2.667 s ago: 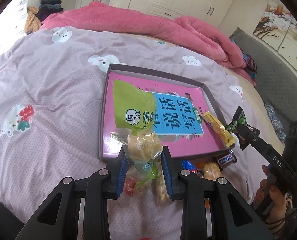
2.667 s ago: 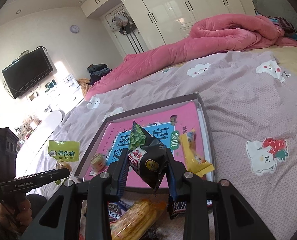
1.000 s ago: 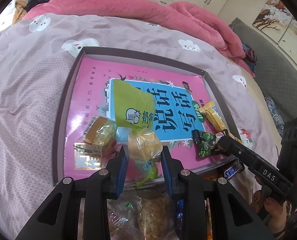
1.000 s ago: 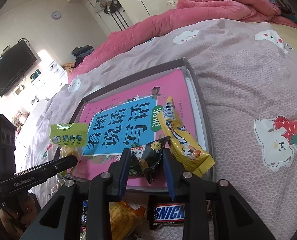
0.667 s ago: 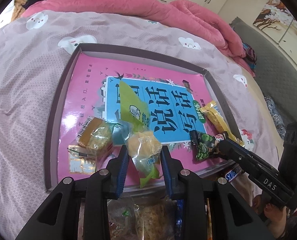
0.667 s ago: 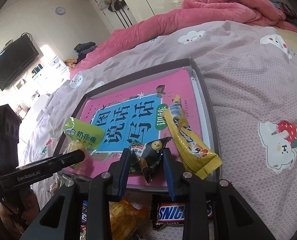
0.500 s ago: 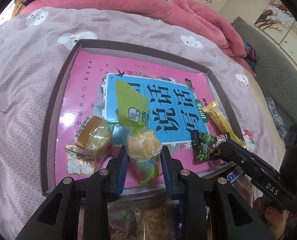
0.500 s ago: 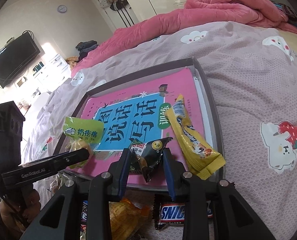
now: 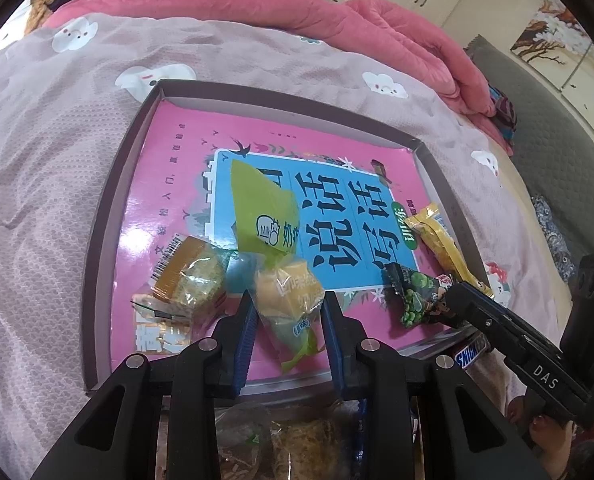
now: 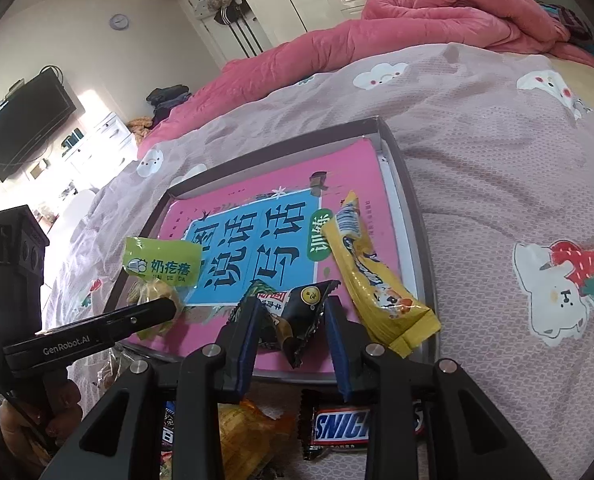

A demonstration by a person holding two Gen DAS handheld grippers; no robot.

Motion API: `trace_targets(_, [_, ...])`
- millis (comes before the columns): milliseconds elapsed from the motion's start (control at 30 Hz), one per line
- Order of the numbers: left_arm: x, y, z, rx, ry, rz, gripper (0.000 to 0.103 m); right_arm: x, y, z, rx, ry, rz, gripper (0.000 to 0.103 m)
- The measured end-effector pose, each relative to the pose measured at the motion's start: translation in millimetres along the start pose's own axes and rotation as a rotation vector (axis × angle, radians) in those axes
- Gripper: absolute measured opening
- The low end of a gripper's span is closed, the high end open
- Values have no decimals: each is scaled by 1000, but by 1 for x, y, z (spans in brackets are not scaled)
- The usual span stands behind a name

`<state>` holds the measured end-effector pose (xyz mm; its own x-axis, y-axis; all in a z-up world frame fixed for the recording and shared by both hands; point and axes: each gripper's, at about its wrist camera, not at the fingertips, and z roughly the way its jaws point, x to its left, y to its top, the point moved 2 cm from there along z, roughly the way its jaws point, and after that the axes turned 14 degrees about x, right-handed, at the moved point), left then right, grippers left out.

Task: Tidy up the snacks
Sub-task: 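Lower the green pack and clear cake bag onto the book and open both grippers, then withdraw both grippers from the tray back toward the snack pile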

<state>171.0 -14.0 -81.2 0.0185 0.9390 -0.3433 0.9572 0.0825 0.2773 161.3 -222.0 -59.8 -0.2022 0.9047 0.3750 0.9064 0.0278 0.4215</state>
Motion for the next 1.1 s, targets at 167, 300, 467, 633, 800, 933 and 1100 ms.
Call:
trace_targets(167, [2, -1, -2, 4, -5, -5, 34, 0, 0, -2, -2, -8, 2, 33])
trace_targets(300, [3, -2, -5, 2, -4, -5, 35, -1, 0, -5, -13, -10, 4, 33])
trace_targets(467, [3, -3, -9, -2, -8, -1, 41, -2, 2, -9, -27, -7, 9, 33])
trace_targets(633, [6, -4, -14, -7, -12, -6, 48, -3, 3, -14, -45, 5, 12, 34])
trace_targets(800, [7, -5, -17, -8, -16, -12, 51, -6, 5, -20, -68, 12, 19, 38])
trace_targets(933, [8, -7, -21, -12, -18, -15, 56, -7, 6, -24, -85, 13, 25, 43])
trace_targets(1100, [10, -10, -26, -16, -20, -19, 60, -7, 8, -27, -96, 18, 25, 46])
